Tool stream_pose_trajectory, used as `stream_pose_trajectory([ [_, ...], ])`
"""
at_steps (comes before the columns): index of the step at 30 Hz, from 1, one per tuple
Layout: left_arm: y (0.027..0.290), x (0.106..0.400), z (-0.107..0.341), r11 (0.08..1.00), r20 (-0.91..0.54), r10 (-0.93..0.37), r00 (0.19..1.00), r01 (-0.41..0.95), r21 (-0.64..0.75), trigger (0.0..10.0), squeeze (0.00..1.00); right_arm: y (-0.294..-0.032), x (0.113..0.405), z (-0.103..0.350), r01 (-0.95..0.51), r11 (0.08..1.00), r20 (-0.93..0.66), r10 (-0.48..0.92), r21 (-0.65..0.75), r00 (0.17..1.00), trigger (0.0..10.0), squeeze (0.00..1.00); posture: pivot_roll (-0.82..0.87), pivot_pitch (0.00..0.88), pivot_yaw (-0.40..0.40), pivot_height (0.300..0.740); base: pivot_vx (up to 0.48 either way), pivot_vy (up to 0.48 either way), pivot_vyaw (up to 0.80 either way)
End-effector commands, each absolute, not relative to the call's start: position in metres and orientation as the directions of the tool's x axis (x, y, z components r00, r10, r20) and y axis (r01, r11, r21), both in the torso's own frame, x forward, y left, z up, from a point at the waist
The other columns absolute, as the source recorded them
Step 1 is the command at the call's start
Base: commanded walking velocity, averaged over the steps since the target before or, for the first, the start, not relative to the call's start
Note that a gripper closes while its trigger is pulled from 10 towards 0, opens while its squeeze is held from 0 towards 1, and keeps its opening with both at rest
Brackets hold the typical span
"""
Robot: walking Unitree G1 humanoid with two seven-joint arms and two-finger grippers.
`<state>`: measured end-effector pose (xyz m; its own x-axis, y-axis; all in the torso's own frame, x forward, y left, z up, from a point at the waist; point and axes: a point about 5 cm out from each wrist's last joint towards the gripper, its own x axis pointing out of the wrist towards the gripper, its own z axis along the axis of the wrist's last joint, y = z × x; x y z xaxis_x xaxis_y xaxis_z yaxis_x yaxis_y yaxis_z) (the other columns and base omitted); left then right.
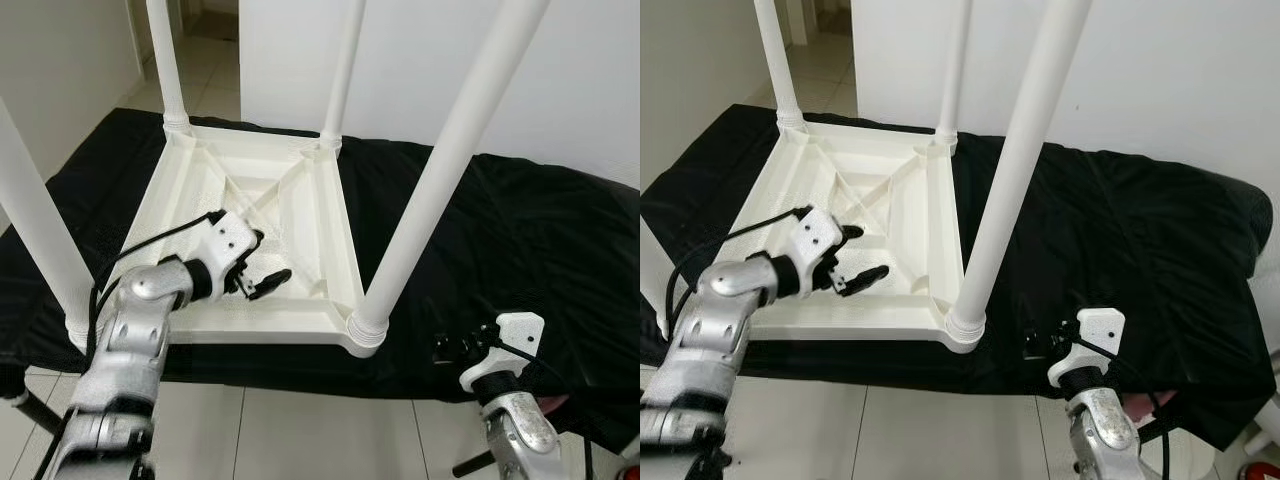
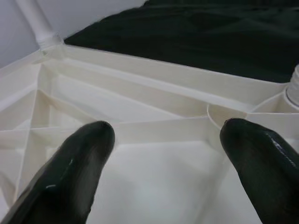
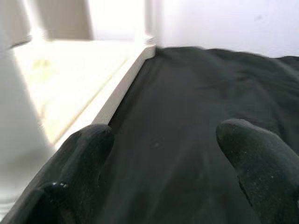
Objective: Building children table
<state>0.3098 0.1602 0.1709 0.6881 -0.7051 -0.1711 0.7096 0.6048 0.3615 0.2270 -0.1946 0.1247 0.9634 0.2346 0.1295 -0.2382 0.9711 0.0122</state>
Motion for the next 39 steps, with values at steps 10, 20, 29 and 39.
stream_pose_trajectory([
  [10,0.183,0.277,0.188,0.709,-0.058,-0.673,0.737,0.665,0.233,10.0,0.0,-0.186,0.223,0.135,-0.592,0.804,0.024,0.593,-0.051,0.805,10.0,0.0,0.01,0.0,-0.127,0.74,0.0,0.0,0.0],
  [20,0.2,0.24,0.175,0.711,-0.126,-0.683,0.72,0.694,0.114,10.0,0.0,-0.167,0.242,0.134,-0.729,0.683,0.0,0.729,-0.047,0.684,10.0,0.0,0.02,0.0,-0.139,0.74,0.0,0.0,0.0],
  [29,0.178,0.202,0.149,0.523,-0.227,-0.837,0.497,0.85,-0.069,10.0,0.0,-0.15,0.264,0.128,-0.68,0.733,0.045,0.681,-0.034,0.731,10.0,0.0,0.03,0.0,-0.108,0.74,0.0,0.0,0.0],
  [39,0.128,0.203,0.143,0.492,-0.134,-0.868,0.478,0.865,-0.103,10.0,0.0,-0.134,0.284,0.127,-0.603,0.797,0.12,0.597,0.016,0.793,10.0,0.0,0.05,0.0,-0.109,0.74,0.0,0.0,0.0],
])
